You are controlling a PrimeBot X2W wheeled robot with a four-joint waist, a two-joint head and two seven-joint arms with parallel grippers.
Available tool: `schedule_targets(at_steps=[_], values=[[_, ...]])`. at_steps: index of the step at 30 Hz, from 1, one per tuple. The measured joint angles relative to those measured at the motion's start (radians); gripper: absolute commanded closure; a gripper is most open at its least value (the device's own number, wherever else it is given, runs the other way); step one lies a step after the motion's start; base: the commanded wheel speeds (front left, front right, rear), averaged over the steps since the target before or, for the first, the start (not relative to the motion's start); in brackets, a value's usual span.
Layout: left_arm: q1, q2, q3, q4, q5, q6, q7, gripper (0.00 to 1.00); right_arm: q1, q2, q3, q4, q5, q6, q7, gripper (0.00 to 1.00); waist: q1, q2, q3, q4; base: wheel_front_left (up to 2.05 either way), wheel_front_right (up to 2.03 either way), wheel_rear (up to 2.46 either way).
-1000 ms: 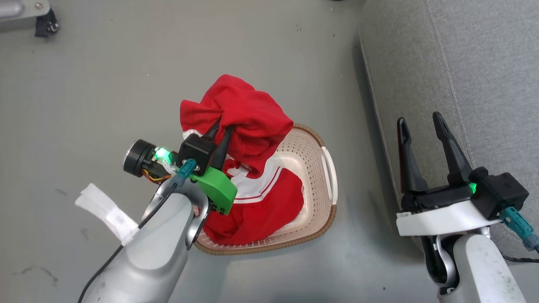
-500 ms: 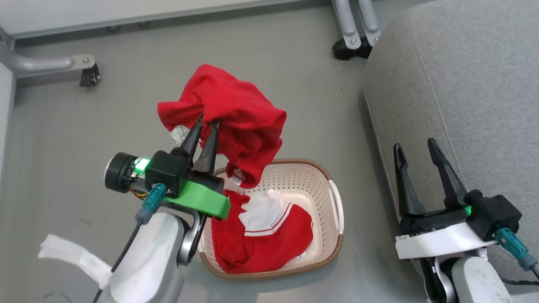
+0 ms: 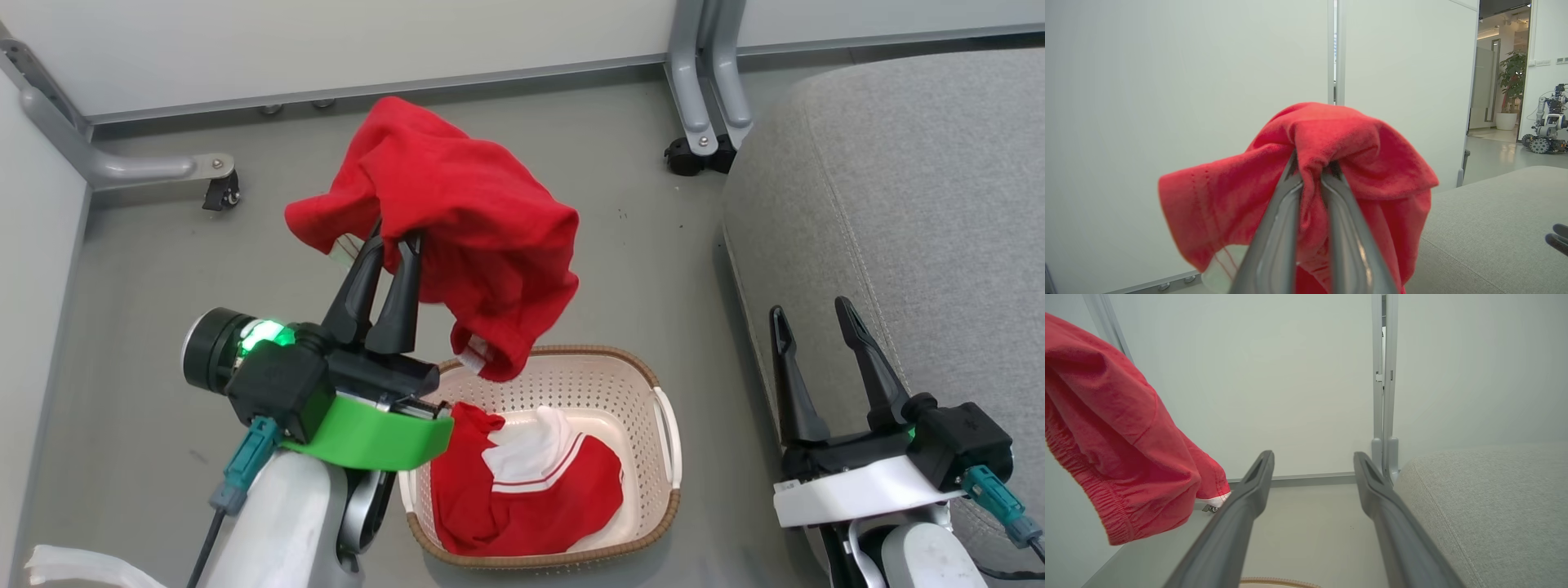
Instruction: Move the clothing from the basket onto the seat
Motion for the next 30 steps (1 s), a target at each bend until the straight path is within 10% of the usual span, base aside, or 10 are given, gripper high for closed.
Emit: schedule_targets(at_steps=[22, 30], values=[[-0.007, -0.021, -0.066, -0.071, 0.027, -0.052, 0.000, 1.00, 0.005, -0.006, 0.071, -0.026, -0.006, 0.000, 0.000, 0.00, 0.0000, 0.0000, -0.005, 0.005, 0.00, 0.00, 0.00], [-0.016, -0.022, -0.074, -0.055, 0.035, -0.061, 0.000, 1.00, -0.023, -0.141, 0.252, -0.101, 0.039, 0.000, 0.000, 0.00, 0.0000, 0.0000, 0.011, -0.006, 0.00, 0.00, 0.00]])
